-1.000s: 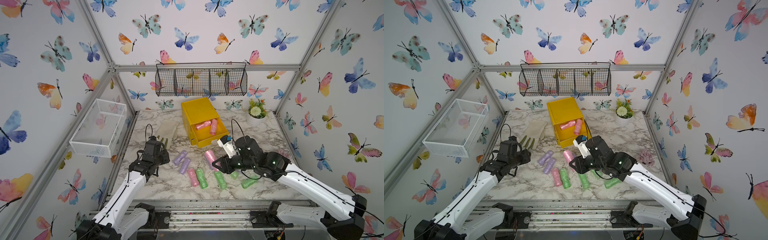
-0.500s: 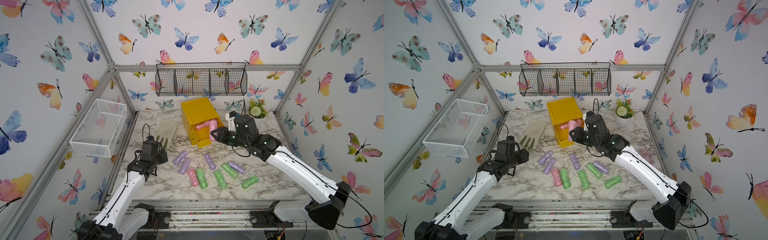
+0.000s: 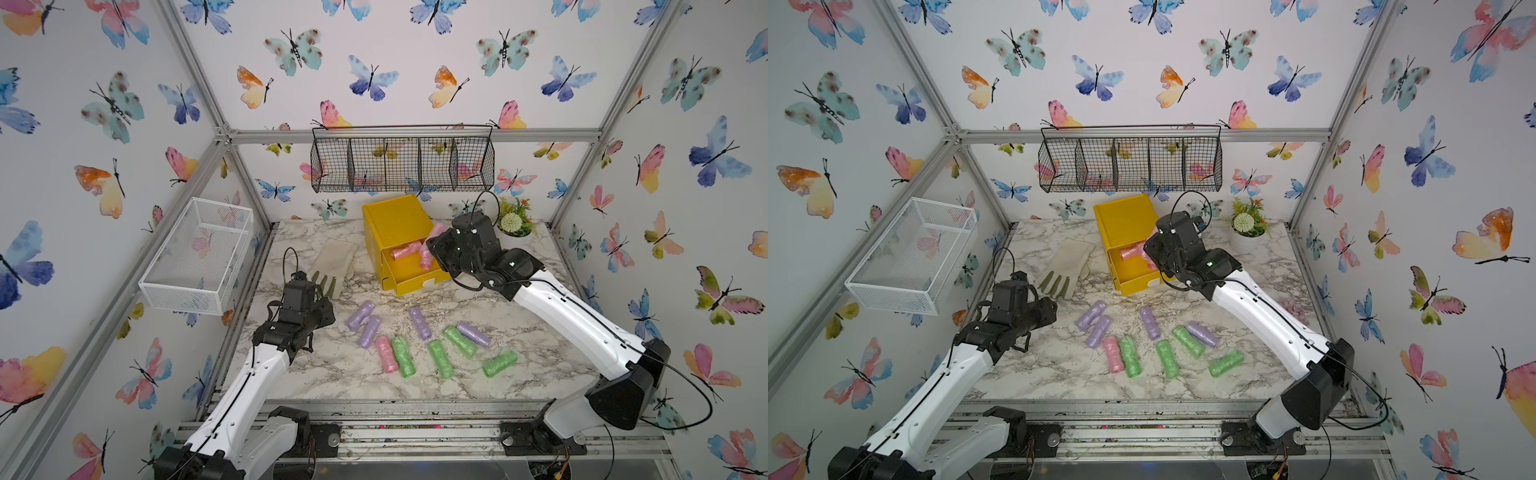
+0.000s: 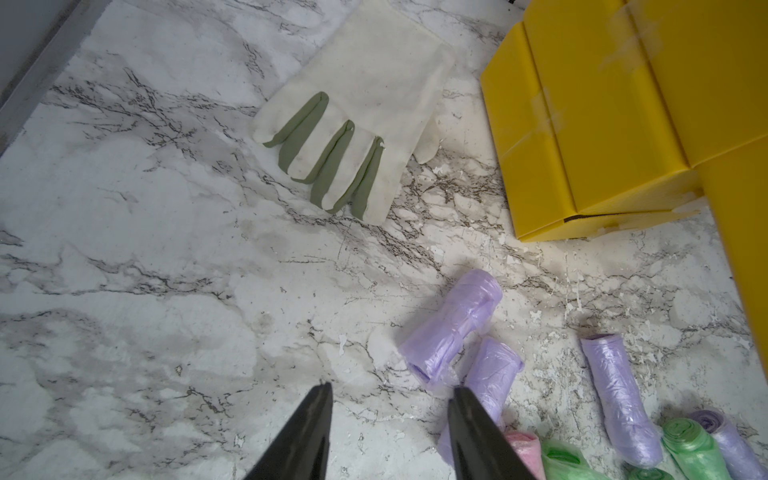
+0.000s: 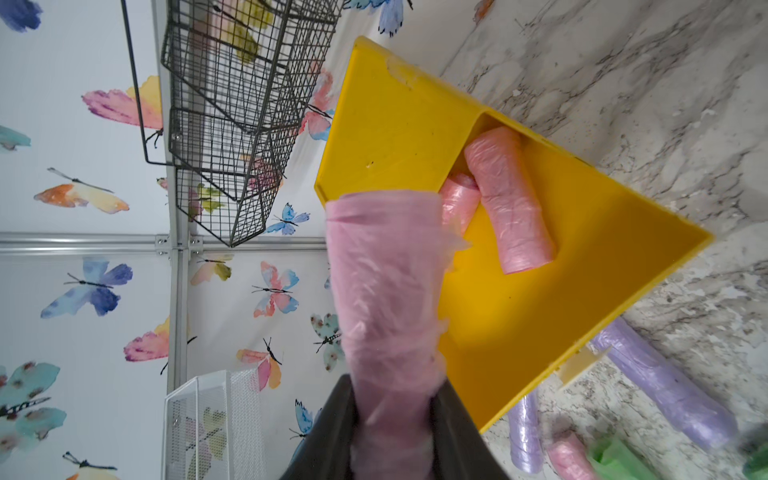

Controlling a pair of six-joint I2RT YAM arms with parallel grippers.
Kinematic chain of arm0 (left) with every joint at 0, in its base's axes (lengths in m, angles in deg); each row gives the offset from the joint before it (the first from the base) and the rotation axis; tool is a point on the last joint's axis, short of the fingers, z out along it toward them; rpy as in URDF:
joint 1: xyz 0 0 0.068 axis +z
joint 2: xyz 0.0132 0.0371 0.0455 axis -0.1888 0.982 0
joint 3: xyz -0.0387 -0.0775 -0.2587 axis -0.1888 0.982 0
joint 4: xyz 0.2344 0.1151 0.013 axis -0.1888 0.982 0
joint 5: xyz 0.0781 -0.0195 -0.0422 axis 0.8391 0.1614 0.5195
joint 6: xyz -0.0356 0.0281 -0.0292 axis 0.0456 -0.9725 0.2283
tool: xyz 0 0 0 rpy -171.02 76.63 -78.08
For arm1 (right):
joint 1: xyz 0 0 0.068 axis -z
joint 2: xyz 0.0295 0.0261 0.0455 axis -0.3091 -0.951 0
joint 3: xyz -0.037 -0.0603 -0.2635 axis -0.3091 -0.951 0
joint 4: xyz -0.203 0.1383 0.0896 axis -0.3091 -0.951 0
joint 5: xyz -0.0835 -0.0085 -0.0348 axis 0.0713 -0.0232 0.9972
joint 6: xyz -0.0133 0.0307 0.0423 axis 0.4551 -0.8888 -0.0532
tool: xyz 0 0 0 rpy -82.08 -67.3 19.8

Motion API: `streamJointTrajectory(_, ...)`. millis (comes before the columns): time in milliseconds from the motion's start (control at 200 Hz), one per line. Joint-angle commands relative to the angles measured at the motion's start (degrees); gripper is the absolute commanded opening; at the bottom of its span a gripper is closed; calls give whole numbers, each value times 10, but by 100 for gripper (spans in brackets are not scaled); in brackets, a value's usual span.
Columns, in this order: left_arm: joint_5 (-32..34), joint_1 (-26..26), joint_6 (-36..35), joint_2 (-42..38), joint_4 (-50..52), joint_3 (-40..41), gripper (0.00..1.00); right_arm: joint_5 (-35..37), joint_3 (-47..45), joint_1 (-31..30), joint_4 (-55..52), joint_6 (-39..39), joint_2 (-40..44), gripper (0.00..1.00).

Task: Sort the rolls of trash bags by color and place them into the drawer
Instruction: Place the roll of trash bags in the drawer.

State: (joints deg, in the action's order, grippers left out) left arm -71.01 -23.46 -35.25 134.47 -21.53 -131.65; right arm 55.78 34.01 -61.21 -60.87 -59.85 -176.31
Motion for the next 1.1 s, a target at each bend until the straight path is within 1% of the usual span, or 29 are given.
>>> streamJointTrajectory(0, -9, 6, -6, -9, 1, -11, 51, 36, 21, -2, -36, -43, -19, 31)
streamJointTrajectory(110, -12, 7, -8, 1, 12, -19, 50, 36, 36, -2, -38, -55, -41, 31)
streamJointTrajectory(445, -17, 12, -9, 4, 14, -21, 50, -26, 79, -3, -19, -52, -115, 31)
streamJointTrajectory(1096, -28, 25, -8, 5, 11, -20, 50, -56, 110, -5, -22, -87, -174, 33)
